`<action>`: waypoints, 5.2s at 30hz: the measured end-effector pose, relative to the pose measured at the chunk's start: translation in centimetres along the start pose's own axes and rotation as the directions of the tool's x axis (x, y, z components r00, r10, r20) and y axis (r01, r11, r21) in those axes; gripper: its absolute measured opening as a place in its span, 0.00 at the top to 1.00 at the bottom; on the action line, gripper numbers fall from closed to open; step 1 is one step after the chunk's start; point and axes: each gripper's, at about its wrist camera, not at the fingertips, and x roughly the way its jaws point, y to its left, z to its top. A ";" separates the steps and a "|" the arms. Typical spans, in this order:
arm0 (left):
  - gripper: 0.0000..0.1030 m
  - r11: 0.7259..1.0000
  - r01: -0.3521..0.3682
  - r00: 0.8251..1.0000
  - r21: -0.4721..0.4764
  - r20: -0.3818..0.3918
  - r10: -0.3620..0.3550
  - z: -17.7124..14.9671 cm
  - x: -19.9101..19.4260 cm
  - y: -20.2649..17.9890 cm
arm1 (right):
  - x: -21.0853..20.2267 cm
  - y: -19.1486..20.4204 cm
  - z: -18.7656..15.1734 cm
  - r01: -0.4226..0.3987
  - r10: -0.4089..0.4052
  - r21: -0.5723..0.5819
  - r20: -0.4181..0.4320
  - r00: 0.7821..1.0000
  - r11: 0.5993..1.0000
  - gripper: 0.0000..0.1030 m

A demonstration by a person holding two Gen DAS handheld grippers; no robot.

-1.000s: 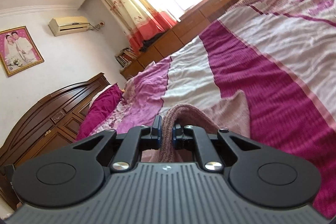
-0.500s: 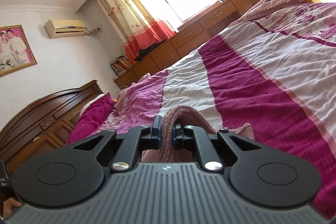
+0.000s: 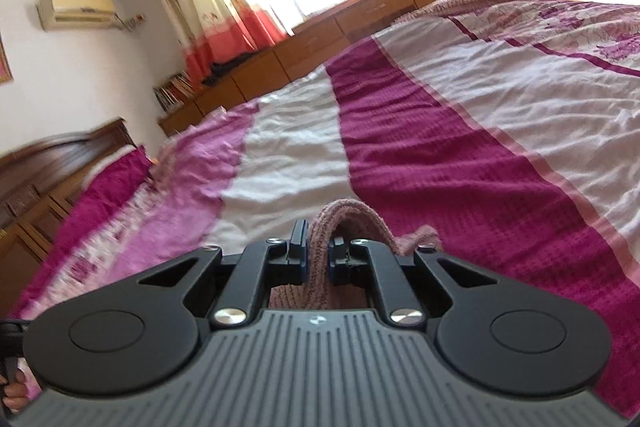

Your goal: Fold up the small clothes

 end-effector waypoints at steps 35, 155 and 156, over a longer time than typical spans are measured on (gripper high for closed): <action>0.57 0.996 0.086 0.993 0.031 -0.085 -0.083 -2.4 -3.9 1.2 | -4.7 -0.7 -2.7 0.060 -0.052 0.074 -0.110 0.993 0.995 0.25; 0.33 0.996 0.012 0.955 0.084 -0.295 0.014 -9.4 -7.1 -1.2 | -7.0 -4.3 -7.9 0.039 0.030 0.341 -0.195 0.980 0.939 0.13; 0.33 0.996 0.012 0.956 0.084 -0.294 0.013 -9.4 -7.1 -1.1 | -6.7 -4.2 -7.9 0.041 0.028 0.346 -0.191 0.981 0.938 0.12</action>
